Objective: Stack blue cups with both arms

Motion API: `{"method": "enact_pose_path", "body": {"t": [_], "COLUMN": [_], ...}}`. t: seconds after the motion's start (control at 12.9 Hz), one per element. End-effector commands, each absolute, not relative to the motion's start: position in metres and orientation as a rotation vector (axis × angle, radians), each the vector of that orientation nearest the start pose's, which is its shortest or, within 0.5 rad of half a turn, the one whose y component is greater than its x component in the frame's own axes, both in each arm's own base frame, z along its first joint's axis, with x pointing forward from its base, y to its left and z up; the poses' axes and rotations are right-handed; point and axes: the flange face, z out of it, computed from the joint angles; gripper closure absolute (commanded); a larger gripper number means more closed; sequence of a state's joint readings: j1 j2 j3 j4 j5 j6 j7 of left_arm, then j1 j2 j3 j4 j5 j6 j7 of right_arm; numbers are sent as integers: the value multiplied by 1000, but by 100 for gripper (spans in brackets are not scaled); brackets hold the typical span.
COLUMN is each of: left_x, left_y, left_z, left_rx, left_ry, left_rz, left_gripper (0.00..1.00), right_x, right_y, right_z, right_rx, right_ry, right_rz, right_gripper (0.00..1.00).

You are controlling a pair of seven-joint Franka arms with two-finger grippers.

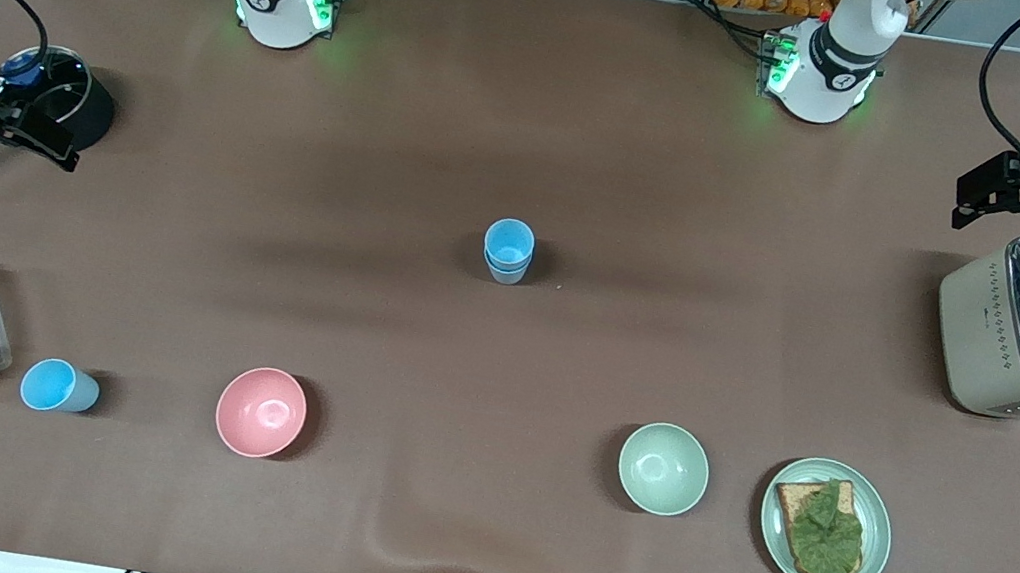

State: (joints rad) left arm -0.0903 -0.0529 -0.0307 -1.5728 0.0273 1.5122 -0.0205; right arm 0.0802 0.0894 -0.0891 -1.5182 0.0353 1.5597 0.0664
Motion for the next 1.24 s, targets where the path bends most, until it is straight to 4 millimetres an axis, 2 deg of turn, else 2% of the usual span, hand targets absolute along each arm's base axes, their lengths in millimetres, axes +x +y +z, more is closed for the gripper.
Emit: {"method": "enact_pose_path", "body": {"t": [0.0, 0.23, 0.39, 0.7, 1.09, 1.16], "left_x": [529, 533, 545, 549, 552, 552], "left_y": [-56, -60, -60, -60, -56, -56], "left_z": [650, 643, 626, 617, 638, 637], "left_rx": [-3129, -3128, -3126, -3132, -3123, -3127], "left_ry": [185, 168, 163, 156, 105, 98], "left_rz": [23, 47, 74, 9, -59, -57], "left_gripper": [0, 0, 0, 0, 0, 0], "right_x": [577, 577, 577, 576, 578, 578], "right_y": [3, 5, 4, 4, 4, 3], "right_z": [603, 604, 603, 603, 603, 603], "right_rx": [-3107, -3107, -3107, -3107, -3107, -3107], "right_ry": [117, 107, 112, 112, 112, 115], "right_rz": [68, 66, 66, 73, 61, 61], "right_gripper": [0, 0, 0, 0, 0, 0]}}
